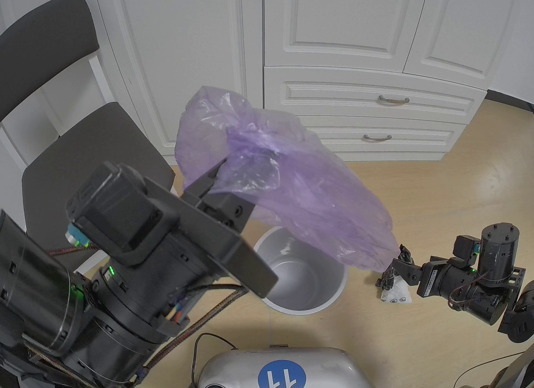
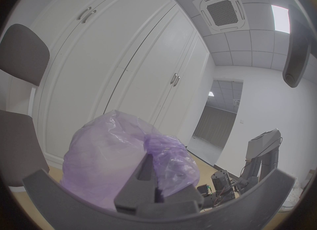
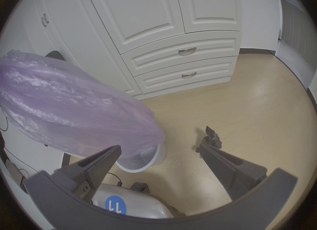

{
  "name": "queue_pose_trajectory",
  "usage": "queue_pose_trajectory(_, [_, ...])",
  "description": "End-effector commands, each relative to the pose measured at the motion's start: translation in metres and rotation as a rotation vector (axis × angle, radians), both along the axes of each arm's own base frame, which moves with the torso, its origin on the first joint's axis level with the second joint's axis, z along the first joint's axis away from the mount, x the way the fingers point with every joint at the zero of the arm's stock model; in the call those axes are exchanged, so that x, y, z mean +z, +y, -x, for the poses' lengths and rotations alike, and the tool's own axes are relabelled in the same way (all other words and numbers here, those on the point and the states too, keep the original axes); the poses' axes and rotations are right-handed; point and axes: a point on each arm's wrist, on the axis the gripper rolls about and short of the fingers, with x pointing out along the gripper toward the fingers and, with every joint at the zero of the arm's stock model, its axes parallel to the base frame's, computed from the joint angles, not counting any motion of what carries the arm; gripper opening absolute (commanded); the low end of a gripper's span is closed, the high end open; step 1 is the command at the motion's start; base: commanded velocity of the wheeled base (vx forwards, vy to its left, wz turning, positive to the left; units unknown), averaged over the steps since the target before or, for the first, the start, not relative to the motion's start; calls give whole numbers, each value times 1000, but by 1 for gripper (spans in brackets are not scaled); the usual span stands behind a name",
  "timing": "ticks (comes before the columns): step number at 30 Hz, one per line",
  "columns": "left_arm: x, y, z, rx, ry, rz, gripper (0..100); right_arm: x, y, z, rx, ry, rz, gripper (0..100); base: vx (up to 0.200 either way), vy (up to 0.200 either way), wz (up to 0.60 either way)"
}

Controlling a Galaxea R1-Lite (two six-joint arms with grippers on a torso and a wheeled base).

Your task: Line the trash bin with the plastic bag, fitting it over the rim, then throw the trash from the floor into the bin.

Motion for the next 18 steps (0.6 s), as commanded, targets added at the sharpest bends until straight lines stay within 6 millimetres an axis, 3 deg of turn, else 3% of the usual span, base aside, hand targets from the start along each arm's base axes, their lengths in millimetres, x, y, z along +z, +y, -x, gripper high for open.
queue_pose_trajectory(1, [-1, 0, 1, -4, 1, -4, 0, -1, -4, -1, -15, 5, 6, 100, 0, 0, 0])
queue_pose_trajectory(9, [4, -4, 8, -38, -3, 18, 0, -12, 3, -1, 23, 58, 16, 100, 0, 0, 0])
queue_pose_trajectory(18, [4, -6, 7, -37, -3, 22, 0, -20, 17, 14, 127, 97, 22, 100, 0, 0, 0])
